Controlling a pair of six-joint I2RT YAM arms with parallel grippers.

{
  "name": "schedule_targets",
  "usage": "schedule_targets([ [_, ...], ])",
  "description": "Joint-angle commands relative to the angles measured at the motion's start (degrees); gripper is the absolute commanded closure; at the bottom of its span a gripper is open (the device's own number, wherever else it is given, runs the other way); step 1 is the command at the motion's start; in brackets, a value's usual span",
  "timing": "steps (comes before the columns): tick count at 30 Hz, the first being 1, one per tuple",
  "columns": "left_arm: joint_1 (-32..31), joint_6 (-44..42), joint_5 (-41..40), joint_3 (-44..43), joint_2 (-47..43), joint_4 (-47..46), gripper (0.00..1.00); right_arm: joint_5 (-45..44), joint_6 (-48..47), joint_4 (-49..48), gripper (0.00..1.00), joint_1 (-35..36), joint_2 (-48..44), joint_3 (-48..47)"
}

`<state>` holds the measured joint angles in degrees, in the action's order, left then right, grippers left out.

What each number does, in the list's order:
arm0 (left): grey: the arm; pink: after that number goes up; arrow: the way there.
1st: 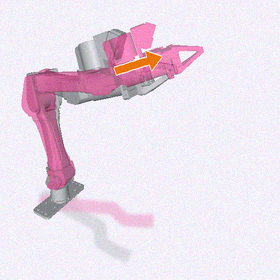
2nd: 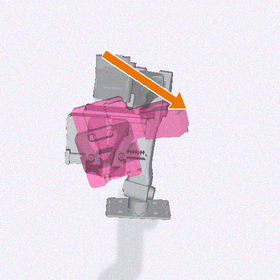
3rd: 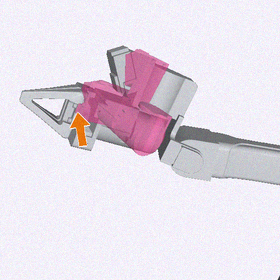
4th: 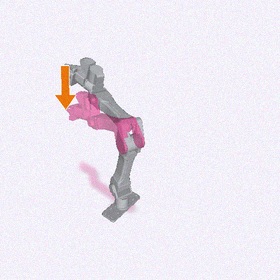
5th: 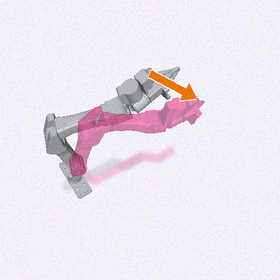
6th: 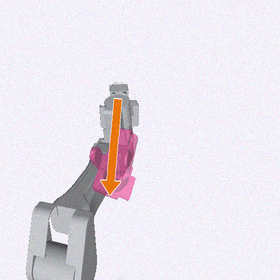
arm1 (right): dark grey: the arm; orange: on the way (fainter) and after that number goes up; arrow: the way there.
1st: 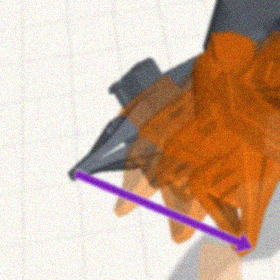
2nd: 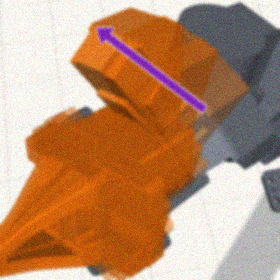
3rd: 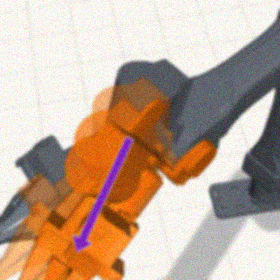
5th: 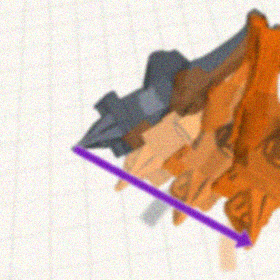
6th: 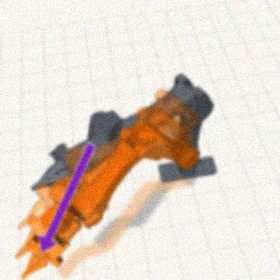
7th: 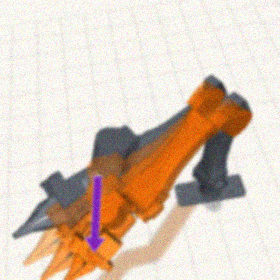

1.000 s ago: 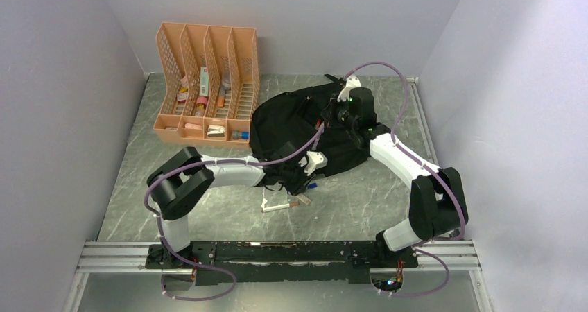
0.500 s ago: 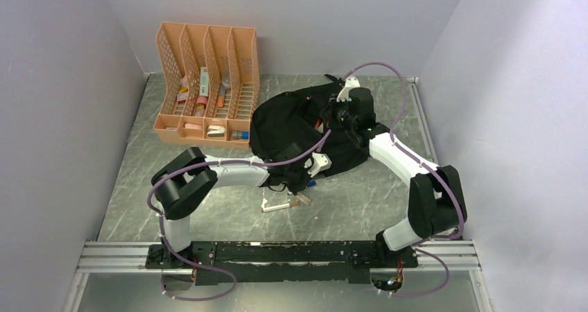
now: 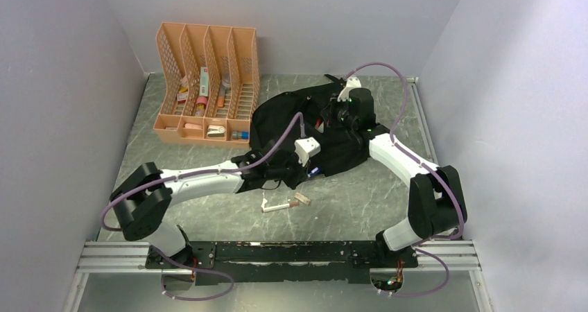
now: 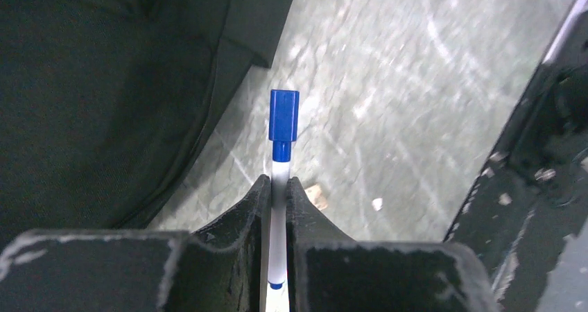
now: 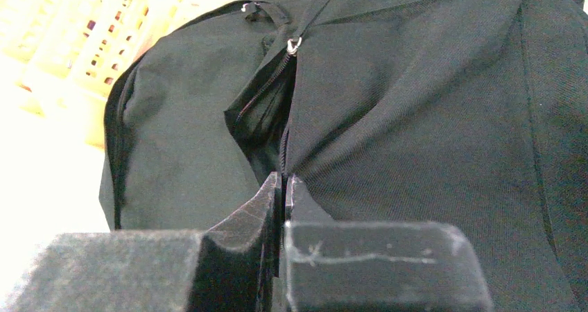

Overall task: Pack the student bag
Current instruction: Pick up the stationery from the center of the board, then place the stationery in the student bag.

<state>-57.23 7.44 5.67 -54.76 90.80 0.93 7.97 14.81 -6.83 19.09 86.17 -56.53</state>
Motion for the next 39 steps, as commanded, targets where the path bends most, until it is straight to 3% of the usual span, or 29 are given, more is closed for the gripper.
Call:
schedule_targets([
  [1, 0.2, 7.5, -2.1, 1.6, -3.9, -7.0, 0.95, -1.6, 0.4, -2.6, 1.00, -0.2, -2.8, 1.6],
  [8, 7.8, 21.2, 3.6, 1.3, -3.4, -10.8, 0.95, -1.6, -0.4, -3.1, 1.00, -0.3, -4.2, 2.8],
  [16, 12.8, 31.2, 6.4, -11.2, 4.4, -3.4, 0.95, -0.7, -0.3, -2.9, 1.00, -0.4, -4.6, 2.8],
  [18, 13.5, 32.3, 7.2, -16.1, 7.1, 1.6, 0.95, -0.8, -0.3, -2.6, 1.00, -0.5, -4.8, 2.7],
  [26, 16.0, 35.0, 5.9, -25.6, 13.6, 7.2, 0.95, 0.0, 0.2, -2.7, 1.00, -0.4, -4.7, 3.1],
  [39, 19.2, 33.8, 8.5, -36.3, 24.0, 7.6, 0.95, 1.1, 0.2, -3.0, 1.00, -0.4, -4.9, 3.9],
])
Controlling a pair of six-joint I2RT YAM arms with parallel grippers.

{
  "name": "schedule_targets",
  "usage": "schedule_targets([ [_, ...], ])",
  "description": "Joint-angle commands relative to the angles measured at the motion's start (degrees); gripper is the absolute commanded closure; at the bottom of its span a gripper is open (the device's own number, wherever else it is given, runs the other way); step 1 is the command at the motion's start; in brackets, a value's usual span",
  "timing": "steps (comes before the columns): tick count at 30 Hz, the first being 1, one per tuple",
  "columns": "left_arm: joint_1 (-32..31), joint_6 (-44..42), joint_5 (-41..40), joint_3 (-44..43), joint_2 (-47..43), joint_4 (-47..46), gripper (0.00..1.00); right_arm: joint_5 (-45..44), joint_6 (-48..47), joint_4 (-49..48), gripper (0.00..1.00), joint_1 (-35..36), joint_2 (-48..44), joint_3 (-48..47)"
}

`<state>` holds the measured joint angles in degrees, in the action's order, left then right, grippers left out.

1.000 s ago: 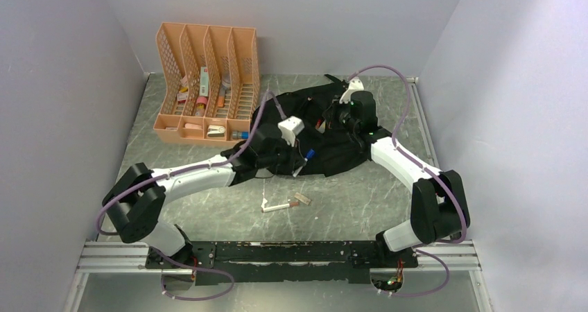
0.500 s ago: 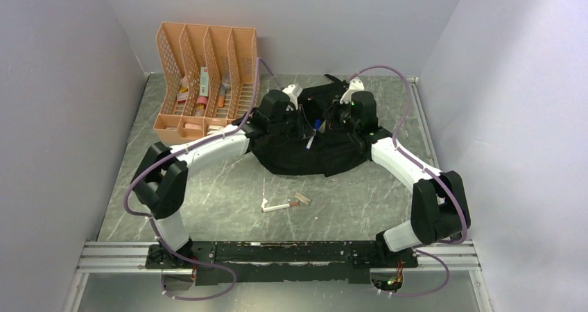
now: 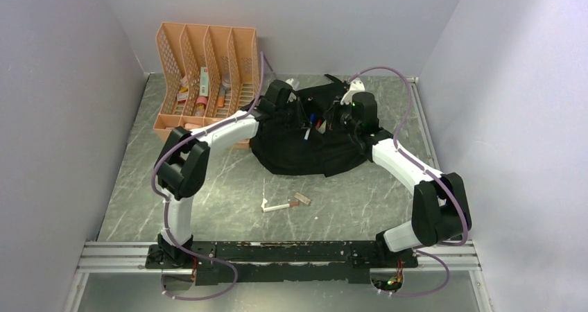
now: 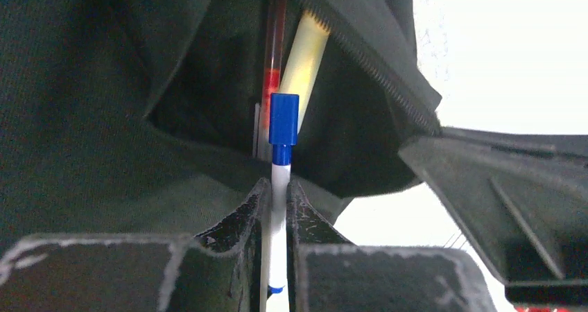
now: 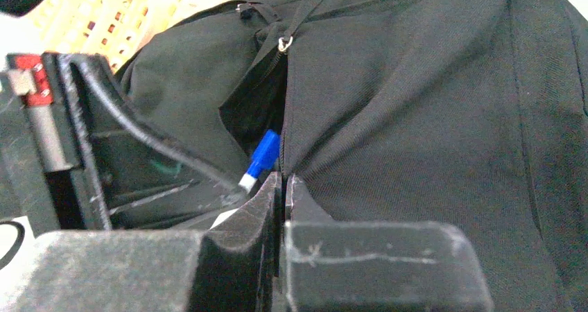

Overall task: Pack the student bag
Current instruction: Place the stationery in the student bag.

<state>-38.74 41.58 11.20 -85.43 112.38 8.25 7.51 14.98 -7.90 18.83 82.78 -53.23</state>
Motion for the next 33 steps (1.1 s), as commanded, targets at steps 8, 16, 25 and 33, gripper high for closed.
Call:
schedule_targets([
  [8, 1.1, -1.0, 3.6, -16.6, 10.1, 2.4, 0.95, 2.1, 0.1, -1.5, 1.00, -0.1, -1.6, 0.9],
  [16, 1.4, 0.5, 3.7, -24.6, 17.8, 0.6, 0.95, 2.9, 0.8, -2.3, 1.00, -0.1, -1.8, 1.9],
  [25, 1.4, -0.7, 4.3, -27.9, 20.7, -1.7, 0.82, 3.1, 0.9, -2.1, 1.00, -0.1, -2.0, 1.3],
  [33, 1.4, -3.7, 3.7, -26.2, 17.8, -1.2, 0.54, 3.0, 0.8, -2.6, 1.00, -0.1, -1.6, 1.5],
])
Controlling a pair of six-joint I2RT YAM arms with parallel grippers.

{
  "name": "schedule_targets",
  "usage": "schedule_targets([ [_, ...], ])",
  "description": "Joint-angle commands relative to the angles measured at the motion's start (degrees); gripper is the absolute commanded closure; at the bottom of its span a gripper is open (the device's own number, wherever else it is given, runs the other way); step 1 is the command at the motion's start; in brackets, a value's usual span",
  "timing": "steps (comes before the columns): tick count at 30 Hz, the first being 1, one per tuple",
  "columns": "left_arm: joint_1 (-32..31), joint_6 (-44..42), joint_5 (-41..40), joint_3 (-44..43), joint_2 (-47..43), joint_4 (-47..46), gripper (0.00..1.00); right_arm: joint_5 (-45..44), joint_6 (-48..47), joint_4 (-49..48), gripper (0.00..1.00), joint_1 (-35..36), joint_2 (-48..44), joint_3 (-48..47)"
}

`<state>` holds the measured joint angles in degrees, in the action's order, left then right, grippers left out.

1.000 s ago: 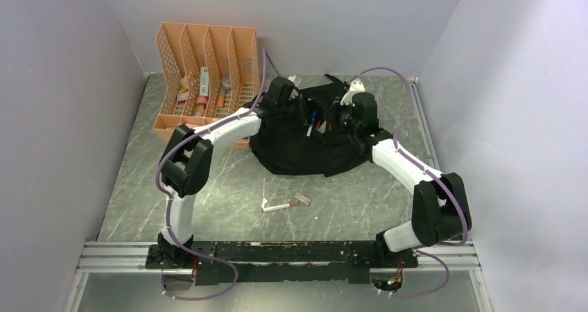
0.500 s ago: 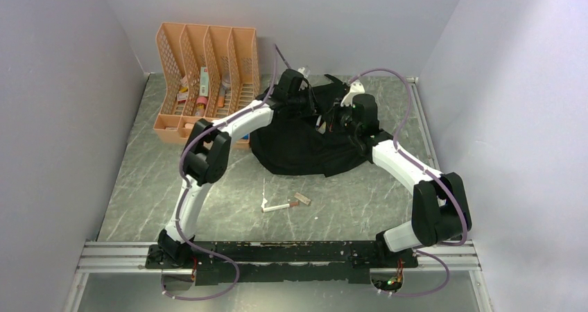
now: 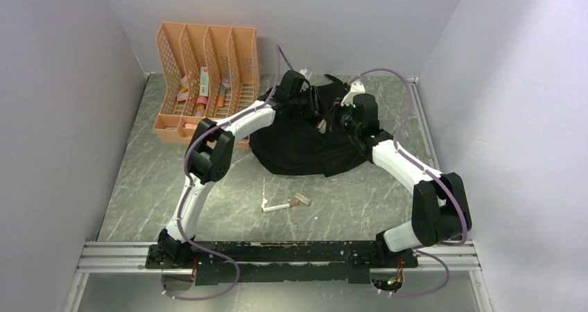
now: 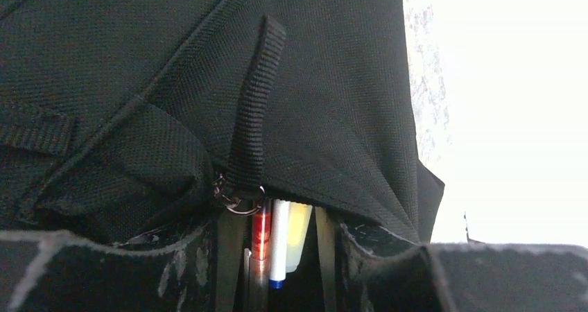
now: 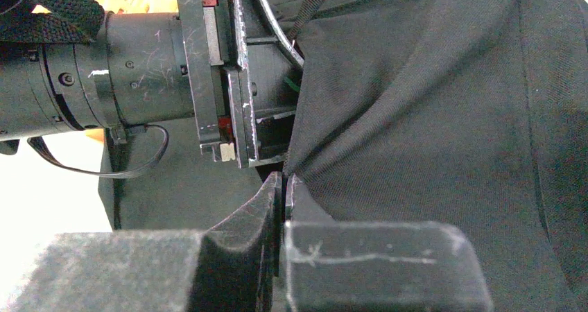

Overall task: Pack the student bag
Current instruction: Place the stationery in the student bag, then pick up the stationery from the center of the board.

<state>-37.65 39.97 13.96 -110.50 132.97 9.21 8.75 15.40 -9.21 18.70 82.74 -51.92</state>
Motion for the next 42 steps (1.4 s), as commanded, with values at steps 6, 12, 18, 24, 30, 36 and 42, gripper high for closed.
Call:
schedule_targets([
  [6, 0.3, -4.2, 2.9, 2.7, -6.6, -2.9, 0.57, 1.6, 0.2, -1.5, 1.00, 0.0, -1.3, 0.2],
  [12, 0.3, -7.9, 6.4, 11.5, -14.8, -4.7, 0.59, 0.8, 0.1, -1.1, 1.00, 0.0, -2.5, 0.2],
  [18, 0.3, -12.3, 9.2, 19.3, -23.7, -4.1, 0.65, 0.3, 0.5, -2.1, 1.00, -0.1, -2.9, 1.0],
  [24, 0.3, -19.1, 5.1, 34.3, -37.5, -1.6, 0.65, 0.8, 0.2, -1.5, 1.00, -0.1, -4.0, 1.0],
  [30, 0.3, -21.6, -1.6, 46.9, -50.3, 2.9, 0.67, 7.5, -2.4, -1.3, 1.00, -0.3, -2.7, -0.7],
  [36, 0.3, -25.0, -4.6, 53.8, -57.8, 9.6, 0.67, 8.4, -2.0, 2.7, 1.00, -0.3, -0.2, -3.9],
  [42, 0.3, -27.9, -2.0, 56.6, -60.8, 13.7, 0.67, 8.0, -2.5, 6.0, 1.00, -0.3, 0.5, -5.5],
])
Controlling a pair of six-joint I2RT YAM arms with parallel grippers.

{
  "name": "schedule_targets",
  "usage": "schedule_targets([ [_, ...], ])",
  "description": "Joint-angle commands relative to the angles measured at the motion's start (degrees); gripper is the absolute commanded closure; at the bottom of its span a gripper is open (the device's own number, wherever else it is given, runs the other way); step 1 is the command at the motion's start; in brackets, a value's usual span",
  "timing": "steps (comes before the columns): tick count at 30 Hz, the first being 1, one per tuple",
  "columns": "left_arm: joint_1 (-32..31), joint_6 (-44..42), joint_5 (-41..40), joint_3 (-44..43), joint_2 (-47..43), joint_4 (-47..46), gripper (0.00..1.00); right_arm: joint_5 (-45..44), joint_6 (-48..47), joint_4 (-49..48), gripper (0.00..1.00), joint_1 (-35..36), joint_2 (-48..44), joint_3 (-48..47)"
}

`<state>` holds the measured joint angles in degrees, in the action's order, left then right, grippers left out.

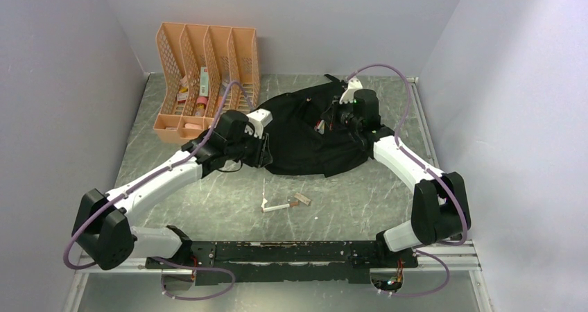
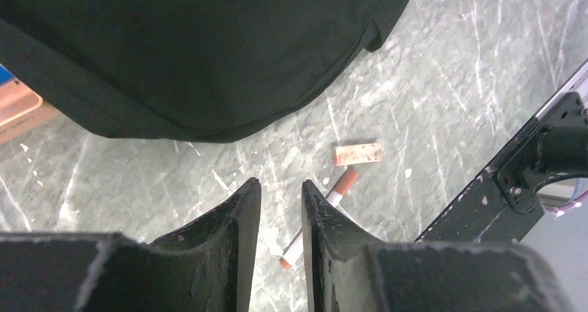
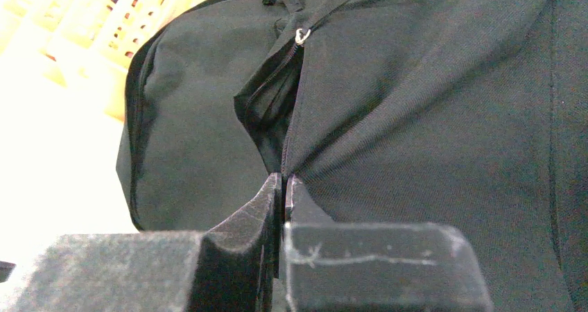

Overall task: Pack the student bag
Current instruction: Pick up the stationery from the center of the board.

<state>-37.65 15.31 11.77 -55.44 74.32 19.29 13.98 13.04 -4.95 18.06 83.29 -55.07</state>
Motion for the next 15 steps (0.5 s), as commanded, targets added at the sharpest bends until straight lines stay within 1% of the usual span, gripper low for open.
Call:
schedule_targets([
  [1, 0.3, -3.3, 0.4, 2.6, -2.4, 3.1, 0.66, 3.3, -0.1, 0.8, 1.00, 0.3, -0.2, -1.9],
  [5, -0.1, -3.3, 0.8, 3.4, -0.4, 3.4, 0.64, 2.6, 0.5, -0.3, 1.00, 0.3, -0.9, -0.8],
  [7, -0.9, -6.6, 3.5, 3.8, 0.4, 2.8, 0.63, 3.0, 0.4, -0.4, 1.00, 0.2, -1.3, -0.6],
  [10, -4.0, -10.4, 0.8, 4.8, -0.3, 0.8, 0.62, 2.7, 0.4, 0.3, 1.00, 0.3, -1.5, -0.6],
  [15, -9.8, -19.1, -0.8, 8.3, -1.9, -4.8, 0.61, -0.1, 0.2, -0.1, 1.00, 0.3, -1.8, 0.4],
])
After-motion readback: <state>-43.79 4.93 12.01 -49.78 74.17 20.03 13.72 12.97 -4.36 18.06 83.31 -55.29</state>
